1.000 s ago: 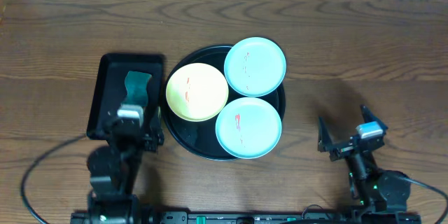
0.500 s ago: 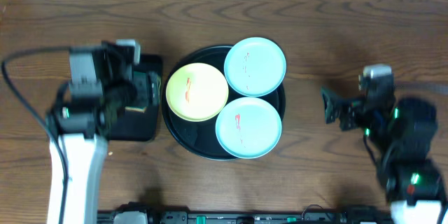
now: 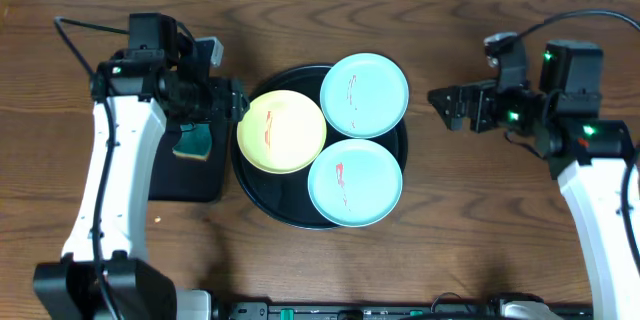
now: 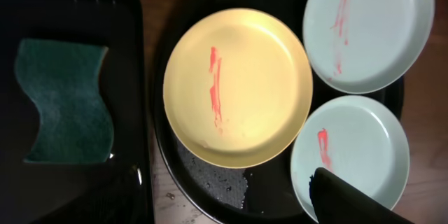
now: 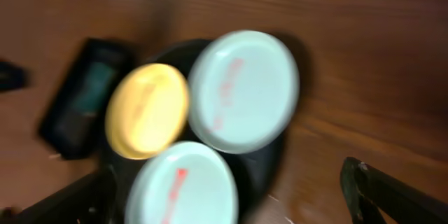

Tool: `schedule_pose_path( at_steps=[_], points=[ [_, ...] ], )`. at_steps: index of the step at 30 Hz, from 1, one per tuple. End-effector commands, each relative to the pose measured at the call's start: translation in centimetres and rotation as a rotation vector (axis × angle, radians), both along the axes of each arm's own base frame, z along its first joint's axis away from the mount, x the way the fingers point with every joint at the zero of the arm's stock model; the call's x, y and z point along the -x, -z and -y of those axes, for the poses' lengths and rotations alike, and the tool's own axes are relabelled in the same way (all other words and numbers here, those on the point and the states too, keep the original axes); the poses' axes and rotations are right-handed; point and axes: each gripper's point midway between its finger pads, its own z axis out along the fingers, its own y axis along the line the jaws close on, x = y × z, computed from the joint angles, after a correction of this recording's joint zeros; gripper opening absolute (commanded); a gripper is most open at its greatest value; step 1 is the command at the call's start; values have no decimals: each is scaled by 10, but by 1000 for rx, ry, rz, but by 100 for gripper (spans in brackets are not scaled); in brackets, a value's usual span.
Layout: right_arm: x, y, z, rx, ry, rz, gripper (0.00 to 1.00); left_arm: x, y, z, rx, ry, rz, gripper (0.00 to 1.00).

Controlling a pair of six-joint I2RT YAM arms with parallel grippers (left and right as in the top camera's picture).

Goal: Clean dirty plates on tray and stack at the side
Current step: 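Move right gripper to the yellow plate rim and grip it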

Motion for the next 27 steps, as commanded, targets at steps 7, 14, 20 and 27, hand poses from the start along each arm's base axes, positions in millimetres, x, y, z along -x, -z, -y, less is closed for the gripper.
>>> schedule_pose_path(
  at_steps=[7,14,20,27],
  points=[
    [-13,17,-50,-132,22,-160,90,-8,6,-15,-60,-85,-21,78],
    [-22,36,-97,4,97,-237,79,0,14,-63,-271,-328,-81,78],
    [-31,64,-142,103,144,-343,61,1,13,-82,-361,-412,-77,78],
    [-23,121,-188,158,142,-434,27,2,12,-84,-373,-416,-76,78]
  ],
)
